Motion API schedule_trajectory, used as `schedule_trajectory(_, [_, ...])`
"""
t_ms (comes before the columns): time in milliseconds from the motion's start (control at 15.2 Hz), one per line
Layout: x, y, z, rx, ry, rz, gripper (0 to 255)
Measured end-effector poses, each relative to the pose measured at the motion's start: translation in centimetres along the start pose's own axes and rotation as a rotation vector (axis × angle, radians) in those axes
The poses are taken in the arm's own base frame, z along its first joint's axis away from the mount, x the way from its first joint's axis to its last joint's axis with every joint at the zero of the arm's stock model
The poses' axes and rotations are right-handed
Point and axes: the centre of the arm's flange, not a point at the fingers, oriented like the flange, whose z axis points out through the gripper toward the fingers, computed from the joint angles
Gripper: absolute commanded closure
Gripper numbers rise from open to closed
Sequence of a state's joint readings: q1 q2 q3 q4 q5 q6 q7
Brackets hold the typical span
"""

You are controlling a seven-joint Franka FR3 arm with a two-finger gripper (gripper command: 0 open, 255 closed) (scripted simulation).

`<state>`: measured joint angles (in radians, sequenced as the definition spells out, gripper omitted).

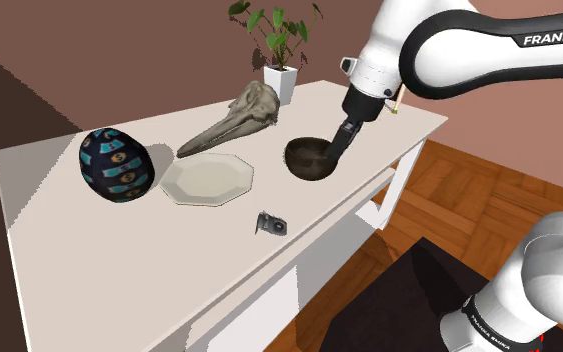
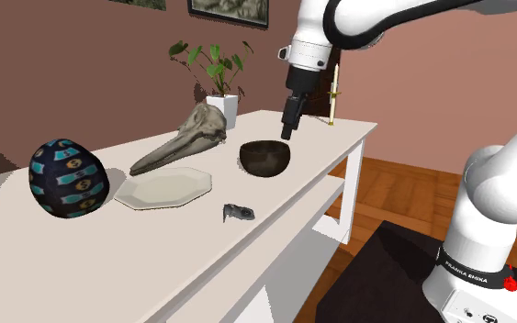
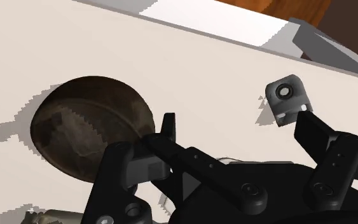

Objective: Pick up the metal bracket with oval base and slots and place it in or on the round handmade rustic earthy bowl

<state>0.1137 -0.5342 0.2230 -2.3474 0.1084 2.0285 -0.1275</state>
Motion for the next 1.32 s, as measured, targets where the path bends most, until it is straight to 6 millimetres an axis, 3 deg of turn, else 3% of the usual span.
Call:
schedule_trajectory(528, [4.2, -7.5, 7.1, -0.045, -0.009, -0.159, 0])
schedule_trajectory(990, [6.6, -14.3, 13.2, -0.085, -0.017, -0.298, 0])
schedule_trajectory(1320, [6.7, -15.5, 16.1, -0.092, -0.018, -0.325, 0])
